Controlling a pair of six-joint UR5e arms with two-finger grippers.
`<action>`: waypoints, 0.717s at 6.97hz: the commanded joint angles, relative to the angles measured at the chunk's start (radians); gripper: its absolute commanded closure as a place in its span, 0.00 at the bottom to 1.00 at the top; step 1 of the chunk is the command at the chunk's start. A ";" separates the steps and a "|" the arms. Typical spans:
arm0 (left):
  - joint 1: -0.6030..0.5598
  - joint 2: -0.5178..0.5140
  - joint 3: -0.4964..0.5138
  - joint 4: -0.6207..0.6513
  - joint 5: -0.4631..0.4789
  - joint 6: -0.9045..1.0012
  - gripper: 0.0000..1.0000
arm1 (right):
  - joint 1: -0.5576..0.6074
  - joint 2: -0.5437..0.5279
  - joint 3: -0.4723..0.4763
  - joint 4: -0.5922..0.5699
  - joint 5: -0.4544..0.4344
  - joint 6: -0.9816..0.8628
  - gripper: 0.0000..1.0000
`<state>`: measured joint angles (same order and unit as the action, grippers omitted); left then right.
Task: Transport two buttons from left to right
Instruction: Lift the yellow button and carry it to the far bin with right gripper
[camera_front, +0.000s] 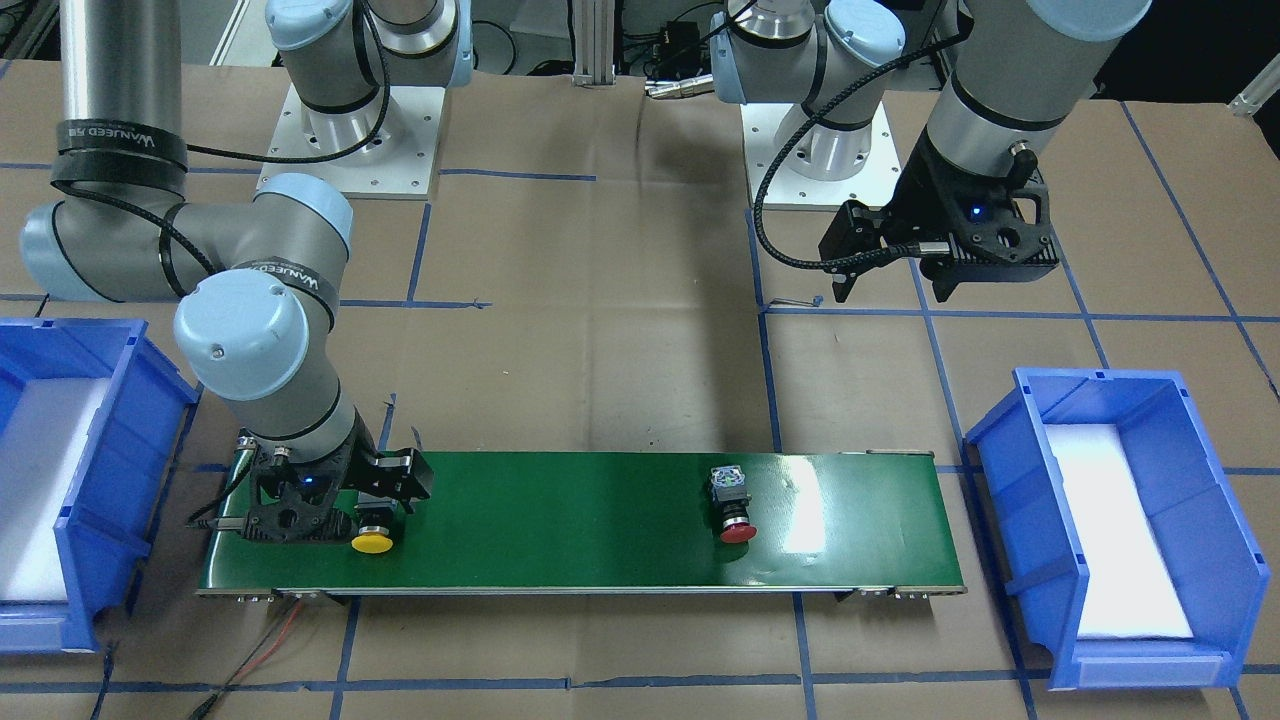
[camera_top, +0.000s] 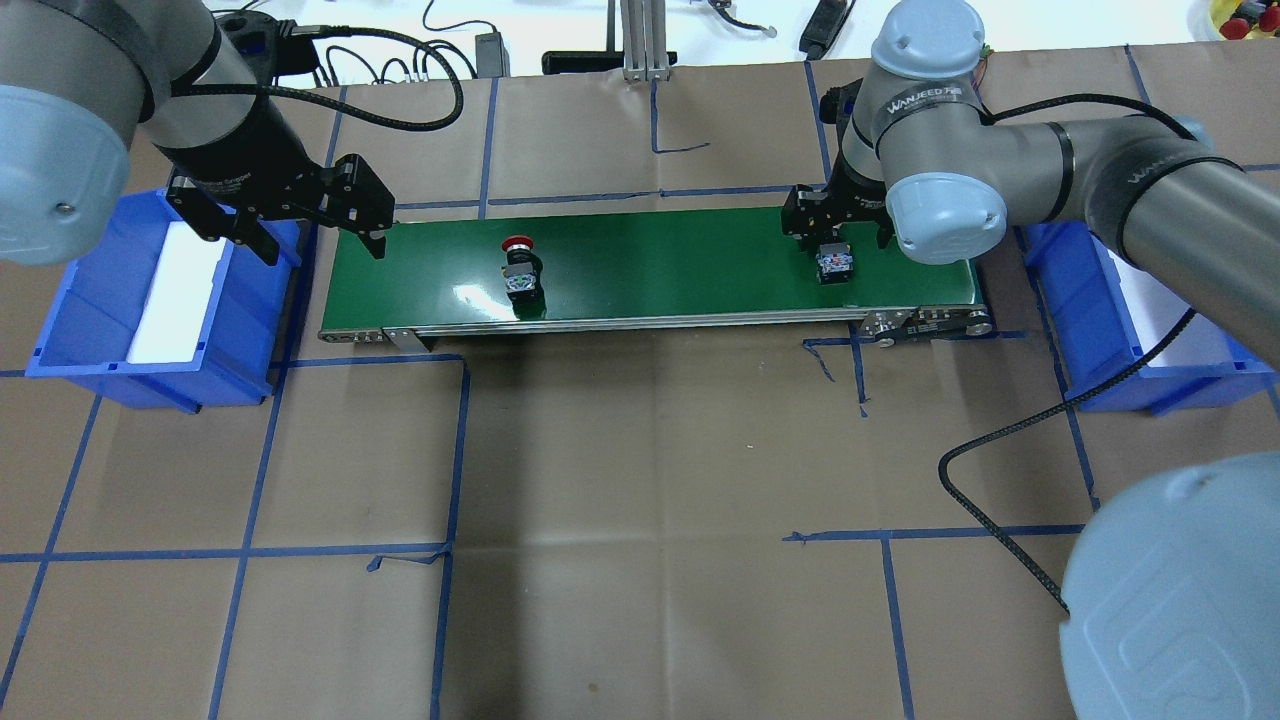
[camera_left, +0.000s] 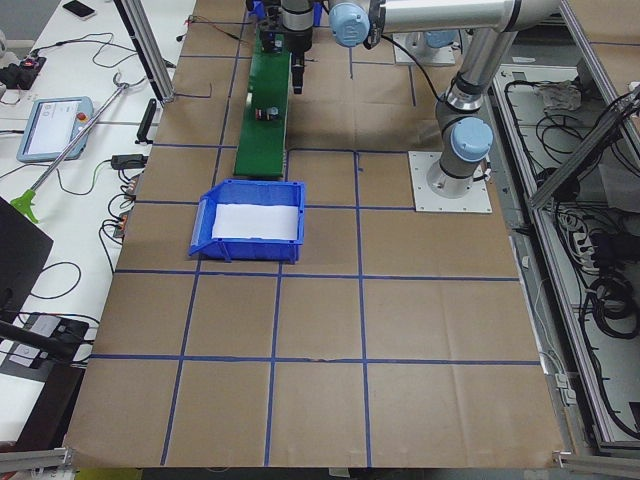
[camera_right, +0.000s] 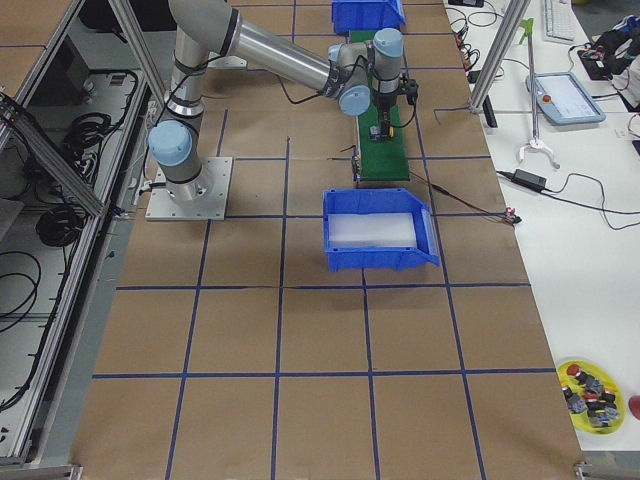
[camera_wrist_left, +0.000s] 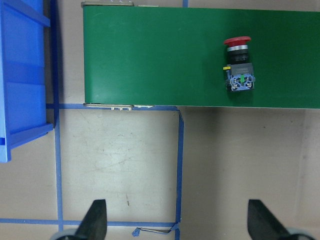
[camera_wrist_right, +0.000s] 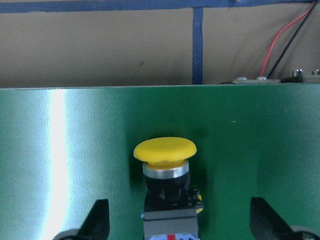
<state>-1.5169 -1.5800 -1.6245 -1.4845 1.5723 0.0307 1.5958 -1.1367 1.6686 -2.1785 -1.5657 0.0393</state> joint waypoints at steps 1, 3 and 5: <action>0.000 0.000 -0.001 0.003 0.000 0.000 0.00 | -0.022 0.011 -0.007 0.017 -0.005 -0.004 0.54; 0.001 0.000 0.000 0.006 -0.002 0.000 0.00 | -0.048 0.008 -0.003 0.080 -0.008 -0.041 0.92; 0.000 0.000 0.000 0.006 -0.003 -0.002 0.00 | -0.121 -0.097 -0.007 0.135 -0.010 -0.070 0.91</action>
<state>-1.5165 -1.5800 -1.6245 -1.4789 1.5698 0.0296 1.5238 -1.1652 1.6633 -2.0892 -1.5758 -0.0108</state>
